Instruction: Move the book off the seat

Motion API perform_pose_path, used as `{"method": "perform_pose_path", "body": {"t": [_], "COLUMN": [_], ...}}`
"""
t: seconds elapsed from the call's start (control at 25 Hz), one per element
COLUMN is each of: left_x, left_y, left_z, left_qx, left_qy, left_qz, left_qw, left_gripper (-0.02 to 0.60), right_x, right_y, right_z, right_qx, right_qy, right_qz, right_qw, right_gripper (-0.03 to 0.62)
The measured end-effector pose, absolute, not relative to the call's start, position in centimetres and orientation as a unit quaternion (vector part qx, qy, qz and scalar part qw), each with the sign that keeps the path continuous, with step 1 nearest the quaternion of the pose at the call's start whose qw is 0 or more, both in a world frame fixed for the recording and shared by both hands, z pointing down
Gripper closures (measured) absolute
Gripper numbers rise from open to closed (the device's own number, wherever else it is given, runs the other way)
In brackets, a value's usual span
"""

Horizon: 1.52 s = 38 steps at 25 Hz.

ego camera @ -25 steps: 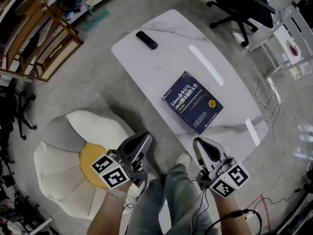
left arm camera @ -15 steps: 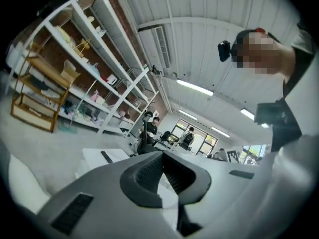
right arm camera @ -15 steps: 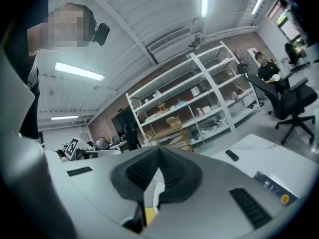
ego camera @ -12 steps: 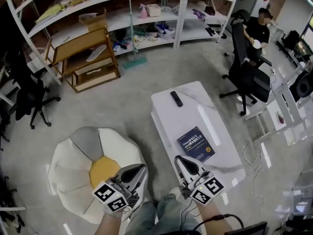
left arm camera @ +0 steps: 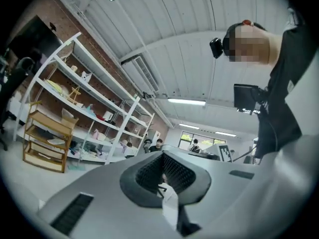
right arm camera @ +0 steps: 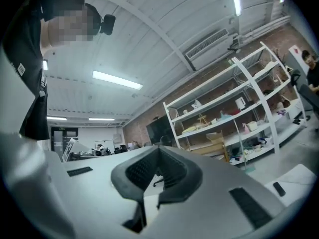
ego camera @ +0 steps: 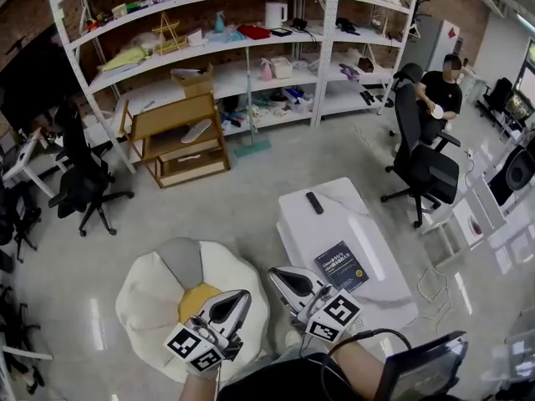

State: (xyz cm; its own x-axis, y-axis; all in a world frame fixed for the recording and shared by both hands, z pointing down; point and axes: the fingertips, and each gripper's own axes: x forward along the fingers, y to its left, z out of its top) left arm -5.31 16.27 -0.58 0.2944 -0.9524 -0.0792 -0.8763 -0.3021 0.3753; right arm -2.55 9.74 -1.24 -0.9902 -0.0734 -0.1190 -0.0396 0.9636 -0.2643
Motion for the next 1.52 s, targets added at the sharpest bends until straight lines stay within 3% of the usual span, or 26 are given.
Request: {"method": "perform_pose_path", "body": {"t": [0.36, 0.72, 1.52], "left_x": [-6.9, -7.6, -8.8], "left_y": [20.5, 20.3, 17.5], "left_z": [-5.9, -6.0, -7.4], "left_qx": [0.778, 0.762, 0.764], "left_qy": [-0.576, -0.627, -0.633], "left_qz": [-0.223, -0.144, -0.119], "left_qw": [0.111, 0.069, 0.045], "left_gripper": [0.577, 0.578, 0.577], "right_x": [-6.2, -7.5, -9.6], "right_y": [15.5, 17.3, 15.3], "right_z": [-5.7, -6.2, -7.9], "right_qx": [0.07, 0.12, 0.125], "right_qy": [0.99, 0.987, 0.989], "right_qz": [-0.104, -0.082, -0.048], "right_qw": [0.069, 0.066, 0.063], "right_gripper": [0.589, 0.589, 0.589]}}
